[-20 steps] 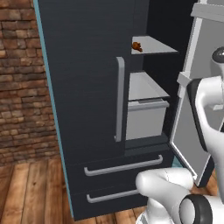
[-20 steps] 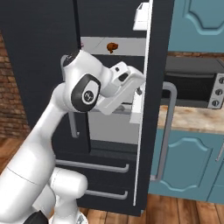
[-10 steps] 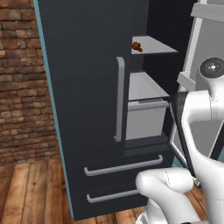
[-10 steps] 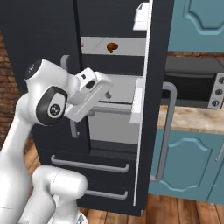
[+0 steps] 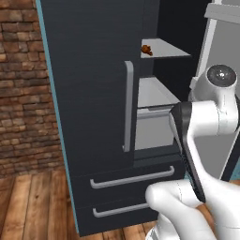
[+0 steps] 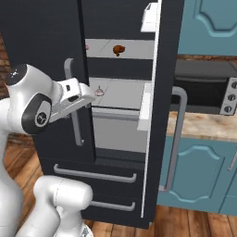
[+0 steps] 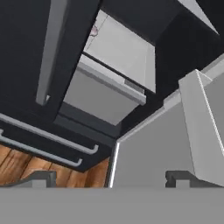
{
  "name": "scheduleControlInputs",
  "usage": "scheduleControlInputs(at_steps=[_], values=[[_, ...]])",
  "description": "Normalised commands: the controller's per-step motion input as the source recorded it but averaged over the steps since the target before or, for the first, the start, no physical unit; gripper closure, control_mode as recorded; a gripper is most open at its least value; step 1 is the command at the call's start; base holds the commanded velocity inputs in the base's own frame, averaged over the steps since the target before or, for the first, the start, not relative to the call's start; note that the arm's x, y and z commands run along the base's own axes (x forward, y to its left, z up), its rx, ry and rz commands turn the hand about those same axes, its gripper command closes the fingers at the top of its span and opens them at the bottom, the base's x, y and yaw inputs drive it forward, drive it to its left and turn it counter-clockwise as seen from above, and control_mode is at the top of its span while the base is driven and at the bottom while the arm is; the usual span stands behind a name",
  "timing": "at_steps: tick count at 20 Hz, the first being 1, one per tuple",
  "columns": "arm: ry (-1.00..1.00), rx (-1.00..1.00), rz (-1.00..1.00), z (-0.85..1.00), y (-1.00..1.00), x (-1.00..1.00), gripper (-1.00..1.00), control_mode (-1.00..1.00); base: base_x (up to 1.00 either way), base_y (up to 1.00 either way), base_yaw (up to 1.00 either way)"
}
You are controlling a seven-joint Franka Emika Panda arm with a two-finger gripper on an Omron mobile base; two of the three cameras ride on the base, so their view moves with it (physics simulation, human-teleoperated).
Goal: Gather the lemon and garlic from the fridge and place them on a tray on the dining counter. Then gather the chicken drumstick and steak from the fridge and place them on the other tray.
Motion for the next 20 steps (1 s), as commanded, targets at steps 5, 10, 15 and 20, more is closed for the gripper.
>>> scheduleControlInputs(at_steps=[5, 10, 15, 20], values=[[-0.17, 0.41, -0.02, -0.02, 0.68, 0.04, -1.0, -1.0, 0.0, 0.0, 0.0], [-0.17, 0.27, -0.08, 0.0, 0.41, 0.39, -1.0, -1.0, 0.0, 0.0, 0.0], [0.0, 0.21, -0.04, 0.0, 0.22, 0.74, -1.0, -1.0, 0.0, 0.0, 0.0], [0.13, 0.02, 0.0, 0.0, 0.37, 0.52, -1.0, -1.0, 0.0, 0.0, 0.0]])
